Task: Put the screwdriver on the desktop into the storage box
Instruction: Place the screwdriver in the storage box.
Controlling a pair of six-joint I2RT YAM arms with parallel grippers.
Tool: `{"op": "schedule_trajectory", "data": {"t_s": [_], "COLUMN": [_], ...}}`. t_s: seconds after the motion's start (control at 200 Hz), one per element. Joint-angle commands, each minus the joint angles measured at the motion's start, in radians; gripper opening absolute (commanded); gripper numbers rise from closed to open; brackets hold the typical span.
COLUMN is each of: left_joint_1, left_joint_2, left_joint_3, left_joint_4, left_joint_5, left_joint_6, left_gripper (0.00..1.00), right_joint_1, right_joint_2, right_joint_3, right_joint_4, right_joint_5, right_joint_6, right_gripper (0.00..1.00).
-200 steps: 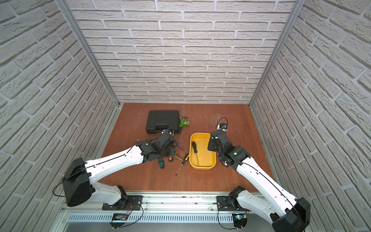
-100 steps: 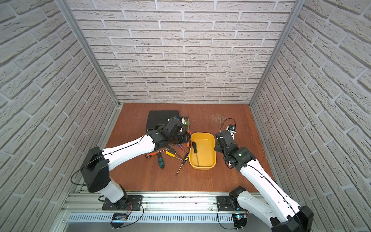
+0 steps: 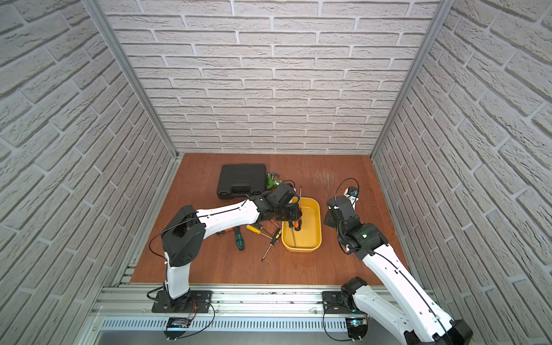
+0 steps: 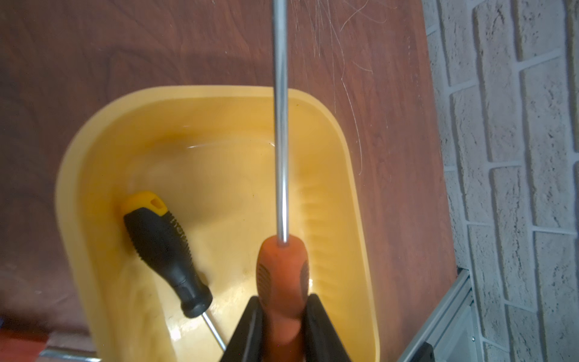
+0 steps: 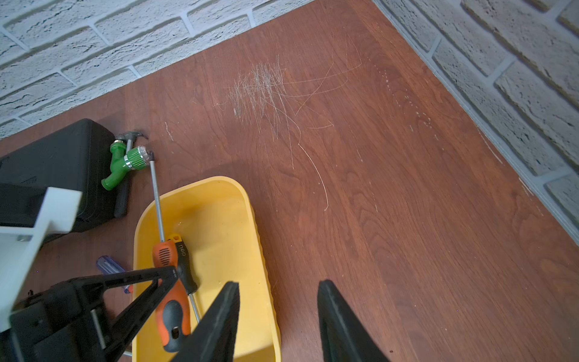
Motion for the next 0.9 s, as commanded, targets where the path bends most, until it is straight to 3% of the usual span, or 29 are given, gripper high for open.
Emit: {"op": "schedule_trajectory", "data": {"t_s": [0.0,0.46,0.895], "left_joint_1": [-0.009,-0.038,-0.051], "left_joint_2": [0.032,0.024,0.017], "left_joint_3": [0.034,-0.064,-0.096], "left_joint_4": [0.018,0.076,0.099], "left_joint_5": [0.026,0.049,0.043], "left_joint_6": [-0.027,-0.168,-0.189], "left_gripper": [0.00,0.00,0.00], "right_joint_1": [-0.008,-0.014,-0.017], "right_joint_2": [0.000,-0.009,-0.019], "right_joint_3": [-0.021,-0.042,-0.055], "right_joint_4": [0.023,0.031,0.033], "right_joint_5": [-0.006,-0.015,-0.020], "right_joint_6": [0.025,0.023,0.026], "right_gripper": [0.46,0.46,0.46]}}
